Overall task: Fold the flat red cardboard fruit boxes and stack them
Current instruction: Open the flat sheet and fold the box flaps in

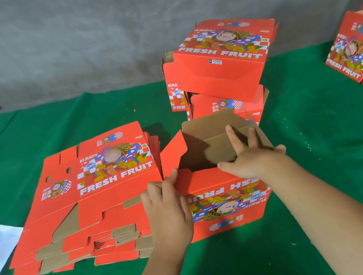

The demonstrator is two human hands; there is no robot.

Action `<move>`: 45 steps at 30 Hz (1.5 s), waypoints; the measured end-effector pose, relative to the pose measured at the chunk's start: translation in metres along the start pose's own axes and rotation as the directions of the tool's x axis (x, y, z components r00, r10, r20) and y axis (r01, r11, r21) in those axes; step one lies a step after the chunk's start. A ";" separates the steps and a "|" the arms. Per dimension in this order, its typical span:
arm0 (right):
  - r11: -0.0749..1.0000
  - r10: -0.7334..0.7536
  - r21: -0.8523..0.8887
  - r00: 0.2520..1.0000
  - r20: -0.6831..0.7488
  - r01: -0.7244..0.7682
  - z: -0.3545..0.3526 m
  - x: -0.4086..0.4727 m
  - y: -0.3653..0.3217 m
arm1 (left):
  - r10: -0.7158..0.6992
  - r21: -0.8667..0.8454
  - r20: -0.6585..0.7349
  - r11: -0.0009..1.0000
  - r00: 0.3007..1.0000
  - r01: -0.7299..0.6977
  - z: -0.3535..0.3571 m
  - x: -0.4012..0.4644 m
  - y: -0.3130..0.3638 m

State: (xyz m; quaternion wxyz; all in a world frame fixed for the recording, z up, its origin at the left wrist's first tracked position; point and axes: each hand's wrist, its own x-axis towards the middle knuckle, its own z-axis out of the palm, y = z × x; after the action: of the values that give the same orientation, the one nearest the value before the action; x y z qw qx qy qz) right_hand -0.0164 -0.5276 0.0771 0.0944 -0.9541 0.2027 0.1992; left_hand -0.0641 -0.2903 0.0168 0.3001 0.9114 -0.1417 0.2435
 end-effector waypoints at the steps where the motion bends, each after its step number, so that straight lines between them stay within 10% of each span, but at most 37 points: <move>1: 1.000 0.008 0.005 1.000 -0.014 -0.008 -0.001 0.004 -0.002 | 0.007 0.011 0.024 1.000 1.000 -0.007 0.001 -0.002 0.001; 7: 0.996 -0.080 0.011 0.935 -0.346 0.090 0.022 0.007 -0.007 | -0.008 0.064 0.099 0.998 0.995 0.002 -0.003 0.016 -0.001; 18: 0.823 -0.403 -0.134 0.402 -0.822 0.552 0.060 -0.003 0.023 | -0.365 0.395 0.433 0.899 0.824 0.191 0.014 0.113 -0.001; 25: 0.881 -0.326 0.055 0.688 -0.648 0.469 0.007 0.019 0.047 | -0.262 0.288 0.311 0.942 0.914 0.172 0.013 0.095 -0.006; 30: 0.581 0.093 0.732 0.863 -0.496 0.358 0.003 0.041 0.033 | -0.309 0.092 0.209 0.951 0.928 0.296 0.011 0.081 -0.013; 32: 0.717 -0.043 0.650 0.946 -0.321 0.253 0.004 0.046 0.032 | -0.318 0.103 0.190 0.947 0.929 0.303 0.013 0.077 -0.012; 36: 0.860 -0.165 0.466 0.977 -0.136 0.210 -0.004 0.050 0.032 | -0.328 0.109 0.150 0.943 0.933 0.314 0.019 0.070 -0.012; 45: 0.801 -0.202 0.592 0.970 0.138 0.083 -0.034 0.054 0.025 | -0.317 0.099 0.101 0.946 0.943 0.307 0.018 0.063 -0.013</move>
State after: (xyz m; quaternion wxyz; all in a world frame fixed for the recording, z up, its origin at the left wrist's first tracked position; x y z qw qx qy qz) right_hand 0.0298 -0.5780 0.0823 0.4159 -0.8676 0.1712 0.2121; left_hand 0.0002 -0.2987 0.0310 0.2885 0.9464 -0.0024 0.1454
